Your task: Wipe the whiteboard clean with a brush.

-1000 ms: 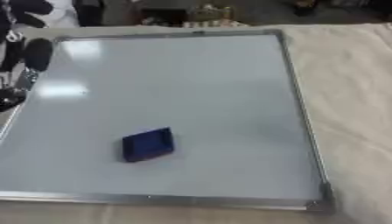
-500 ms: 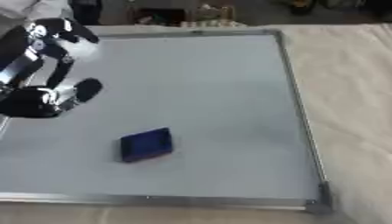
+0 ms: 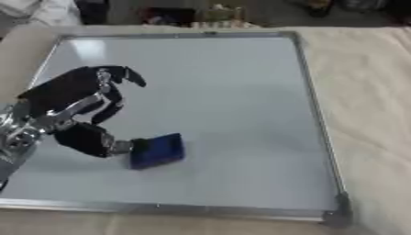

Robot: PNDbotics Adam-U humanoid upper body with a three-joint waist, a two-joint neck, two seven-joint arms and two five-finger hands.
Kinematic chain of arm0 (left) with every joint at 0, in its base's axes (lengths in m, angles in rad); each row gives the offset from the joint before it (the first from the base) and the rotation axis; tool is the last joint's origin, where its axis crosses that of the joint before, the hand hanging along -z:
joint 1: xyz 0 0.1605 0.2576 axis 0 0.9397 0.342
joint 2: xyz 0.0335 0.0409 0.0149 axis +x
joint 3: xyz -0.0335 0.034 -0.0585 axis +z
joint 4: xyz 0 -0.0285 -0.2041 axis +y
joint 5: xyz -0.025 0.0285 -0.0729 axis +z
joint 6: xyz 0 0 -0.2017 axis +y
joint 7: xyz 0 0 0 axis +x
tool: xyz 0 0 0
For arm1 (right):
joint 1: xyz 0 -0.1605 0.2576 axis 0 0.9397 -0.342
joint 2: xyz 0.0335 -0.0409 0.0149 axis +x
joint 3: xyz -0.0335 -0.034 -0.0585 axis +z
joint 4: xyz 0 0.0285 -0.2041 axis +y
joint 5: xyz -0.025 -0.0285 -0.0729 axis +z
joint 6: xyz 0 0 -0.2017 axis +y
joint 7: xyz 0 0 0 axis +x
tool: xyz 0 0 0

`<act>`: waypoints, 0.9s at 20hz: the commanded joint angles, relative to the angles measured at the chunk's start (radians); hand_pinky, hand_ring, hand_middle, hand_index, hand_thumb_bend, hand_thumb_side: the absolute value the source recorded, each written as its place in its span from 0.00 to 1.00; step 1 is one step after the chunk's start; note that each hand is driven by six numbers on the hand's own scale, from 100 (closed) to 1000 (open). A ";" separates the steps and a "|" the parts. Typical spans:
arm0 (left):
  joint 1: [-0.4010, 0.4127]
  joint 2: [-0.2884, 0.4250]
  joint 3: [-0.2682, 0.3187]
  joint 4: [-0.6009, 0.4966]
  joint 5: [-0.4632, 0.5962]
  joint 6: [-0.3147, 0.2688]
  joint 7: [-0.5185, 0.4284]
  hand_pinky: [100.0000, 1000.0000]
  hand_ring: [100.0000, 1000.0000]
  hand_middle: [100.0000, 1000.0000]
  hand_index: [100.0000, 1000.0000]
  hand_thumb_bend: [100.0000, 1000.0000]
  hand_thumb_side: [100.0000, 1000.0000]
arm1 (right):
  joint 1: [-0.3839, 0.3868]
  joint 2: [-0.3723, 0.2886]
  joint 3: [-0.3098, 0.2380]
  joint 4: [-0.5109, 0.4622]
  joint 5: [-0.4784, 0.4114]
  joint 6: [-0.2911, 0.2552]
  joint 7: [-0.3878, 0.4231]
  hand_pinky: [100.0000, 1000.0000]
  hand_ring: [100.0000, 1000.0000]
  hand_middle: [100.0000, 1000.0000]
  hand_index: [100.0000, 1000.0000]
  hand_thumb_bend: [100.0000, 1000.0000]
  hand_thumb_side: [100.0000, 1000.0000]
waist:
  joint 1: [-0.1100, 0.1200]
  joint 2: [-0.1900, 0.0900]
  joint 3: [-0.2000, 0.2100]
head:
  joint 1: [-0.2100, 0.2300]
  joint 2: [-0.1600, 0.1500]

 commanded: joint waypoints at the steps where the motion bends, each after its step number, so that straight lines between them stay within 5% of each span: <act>1: -0.028 -0.003 -0.016 0.029 -0.033 -0.013 -0.046 0.77 0.84 0.76 0.00 0.64 0.76 | -0.011 -0.020 0.002 -0.014 -0.007 -0.001 0.005 0.89 0.92 0.68 0.87 0.08 1.00 | -0.003 -0.019 0.002 | 0.001 -0.001; 18: -0.070 -0.060 -0.023 0.099 -0.066 -0.020 -0.292 0.71 0.79 0.68 0.00 0.52 0.61 | -0.005 -0.014 0.005 -0.014 -0.010 -0.004 0.013 0.89 0.92 0.68 0.87 0.09 1.00 | -0.007 -0.010 0.003 | -0.001 -0.004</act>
